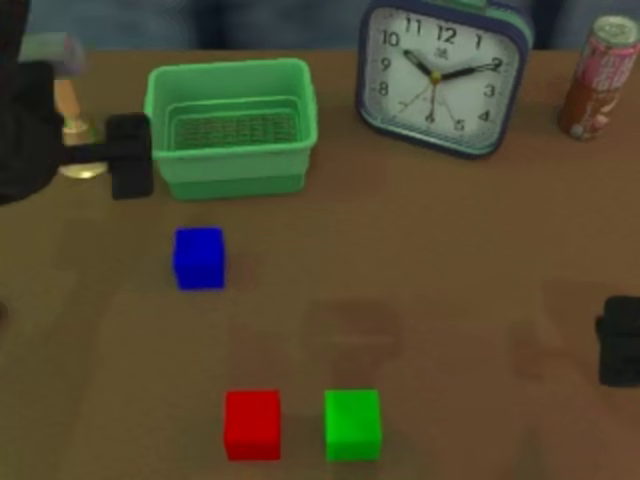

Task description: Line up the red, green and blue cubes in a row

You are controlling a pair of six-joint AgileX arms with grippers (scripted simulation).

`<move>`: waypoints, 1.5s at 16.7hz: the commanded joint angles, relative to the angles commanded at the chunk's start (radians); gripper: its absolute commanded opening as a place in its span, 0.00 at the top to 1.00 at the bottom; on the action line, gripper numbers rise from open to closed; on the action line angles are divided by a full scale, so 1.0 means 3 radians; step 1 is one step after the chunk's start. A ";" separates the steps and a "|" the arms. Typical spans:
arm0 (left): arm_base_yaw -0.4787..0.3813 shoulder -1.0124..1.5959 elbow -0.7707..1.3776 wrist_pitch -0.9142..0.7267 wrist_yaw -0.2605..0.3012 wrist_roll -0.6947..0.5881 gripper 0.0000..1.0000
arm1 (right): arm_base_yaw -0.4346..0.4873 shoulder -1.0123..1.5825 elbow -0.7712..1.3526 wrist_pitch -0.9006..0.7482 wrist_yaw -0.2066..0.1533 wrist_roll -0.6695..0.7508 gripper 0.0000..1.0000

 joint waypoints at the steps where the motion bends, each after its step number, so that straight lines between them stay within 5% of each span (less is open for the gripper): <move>1: -0.0053 0.0355 0.0257 -0.0177 0.0001 -0.0056 0.00 | -0.0141 -0.0314 -0.0240 0.0153 -0.0026 -0.0140 0.00; 11: -0.0398 0.2455 0.2029 -0.1267 0.0008 -0.0435 0.00 | -0.1137 -0.2623 -0.1577 0.1607 -0.0334 -0.1101 0.00; 20: -0.0401 0.2567 0.2074 -0.1249 0.0009 -0.0444 0.00 | -0.1185 -0.2721 -0.1615 0.1700 -0.0353 -0.1145 0.00; 25: -0.0407 0.2791 0.1717 -0.0630 0.0011 -0.0441 0.00 | -0.1185 -0.2721 -0.1615 0.1700 -0.0353 -0.1145 0.00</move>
